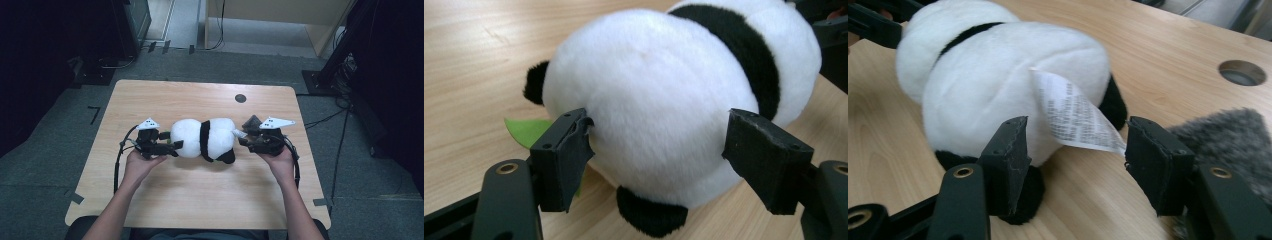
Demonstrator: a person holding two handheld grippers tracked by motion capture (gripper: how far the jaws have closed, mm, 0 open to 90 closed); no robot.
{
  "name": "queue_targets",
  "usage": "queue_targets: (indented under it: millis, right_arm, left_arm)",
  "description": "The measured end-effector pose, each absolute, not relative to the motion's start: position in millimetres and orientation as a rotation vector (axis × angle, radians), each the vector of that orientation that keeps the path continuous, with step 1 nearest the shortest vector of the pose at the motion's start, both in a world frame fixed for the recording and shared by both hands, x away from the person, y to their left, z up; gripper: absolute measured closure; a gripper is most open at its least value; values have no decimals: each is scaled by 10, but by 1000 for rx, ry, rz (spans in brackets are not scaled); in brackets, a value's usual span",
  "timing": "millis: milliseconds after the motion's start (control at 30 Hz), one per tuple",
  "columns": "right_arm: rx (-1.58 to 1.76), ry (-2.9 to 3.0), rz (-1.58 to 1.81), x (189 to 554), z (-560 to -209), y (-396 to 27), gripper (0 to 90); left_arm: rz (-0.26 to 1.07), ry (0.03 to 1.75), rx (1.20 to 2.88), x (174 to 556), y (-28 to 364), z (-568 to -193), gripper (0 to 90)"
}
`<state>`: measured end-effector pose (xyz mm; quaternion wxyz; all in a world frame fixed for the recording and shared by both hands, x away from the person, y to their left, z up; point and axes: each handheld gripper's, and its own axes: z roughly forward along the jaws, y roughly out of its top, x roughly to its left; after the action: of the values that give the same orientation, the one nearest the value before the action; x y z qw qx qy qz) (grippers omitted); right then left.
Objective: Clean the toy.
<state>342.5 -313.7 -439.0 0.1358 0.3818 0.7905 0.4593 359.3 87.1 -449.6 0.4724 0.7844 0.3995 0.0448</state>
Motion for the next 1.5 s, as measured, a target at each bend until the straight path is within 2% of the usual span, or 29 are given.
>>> queue_targets:
  millis: [233,367,533,700,833,1233,1500]
  right_arm:
    - [1173,2213,1304,3474,-4428,-3372,421]
    - [1226,2171,1306,3514,-4468,-3549,421]
    - [1283,2126,1271,3584,-4567,-3692,424]
    - [1310,2123,1222,3671,-4680,-3717,420]
    - [1309,2119,1155,3718,-4762,-3715,422]
    - [1430,2149,1067,3889,-5091,-3753,512]
    - [1426,2161,1091,3888,-5182,-3778,481]
  left_arm:
    - [129,1000,1934,3696,831,-4493,144]
    - [102,993,1943,3757,802,-4519,133]
    - [97,980,1940,3775,810,-4554,140]
    - [106,949,1928,3747,831,-4590,197]
    - [106,950,1929,3741,834,-4597,198]
    - [106,940,1927,3733,843,-4615,190]
    - [112,936,1930,3721,849,-4624,187]
